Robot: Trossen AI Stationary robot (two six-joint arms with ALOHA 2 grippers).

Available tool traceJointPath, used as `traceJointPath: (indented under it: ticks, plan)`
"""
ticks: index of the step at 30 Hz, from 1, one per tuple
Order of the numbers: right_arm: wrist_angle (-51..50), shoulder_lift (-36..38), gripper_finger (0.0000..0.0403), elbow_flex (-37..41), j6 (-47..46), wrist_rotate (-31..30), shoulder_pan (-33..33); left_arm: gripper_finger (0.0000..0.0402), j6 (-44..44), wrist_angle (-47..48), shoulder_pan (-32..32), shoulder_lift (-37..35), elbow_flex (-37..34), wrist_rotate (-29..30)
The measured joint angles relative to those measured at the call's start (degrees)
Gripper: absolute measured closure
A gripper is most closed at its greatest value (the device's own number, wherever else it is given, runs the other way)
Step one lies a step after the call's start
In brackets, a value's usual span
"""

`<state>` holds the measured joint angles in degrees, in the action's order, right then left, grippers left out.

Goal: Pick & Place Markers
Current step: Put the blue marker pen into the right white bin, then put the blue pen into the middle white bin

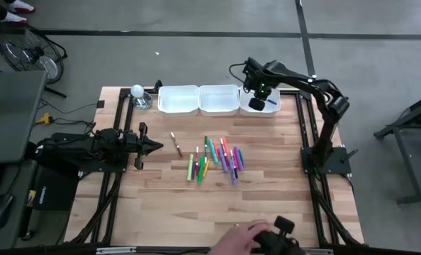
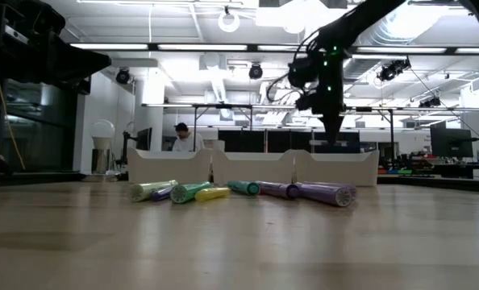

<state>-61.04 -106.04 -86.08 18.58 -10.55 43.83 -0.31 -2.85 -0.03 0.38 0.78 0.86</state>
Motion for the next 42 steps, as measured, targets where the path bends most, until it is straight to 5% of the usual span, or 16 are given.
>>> traceJointPath:
  ticks: [15,34,42]
  plan:
    - [4.5,-8.1,0.0385,0.0,19.5,0.0,0.0,0.0401,0.0,0.0,0.0,0.0,0.0,0.0]
    - [5.2,-10.5,0.0344,0.0,18.9,4.8,-0.5,0.0401,0.0,0.0,0.0,0.0,0.0,0.0]
    - [6.7,-10.5,0.0309,0.0,11.1,4.8,-0.6,0.0401,0.0,0.0,0.0,0.0,0.0,0.0]
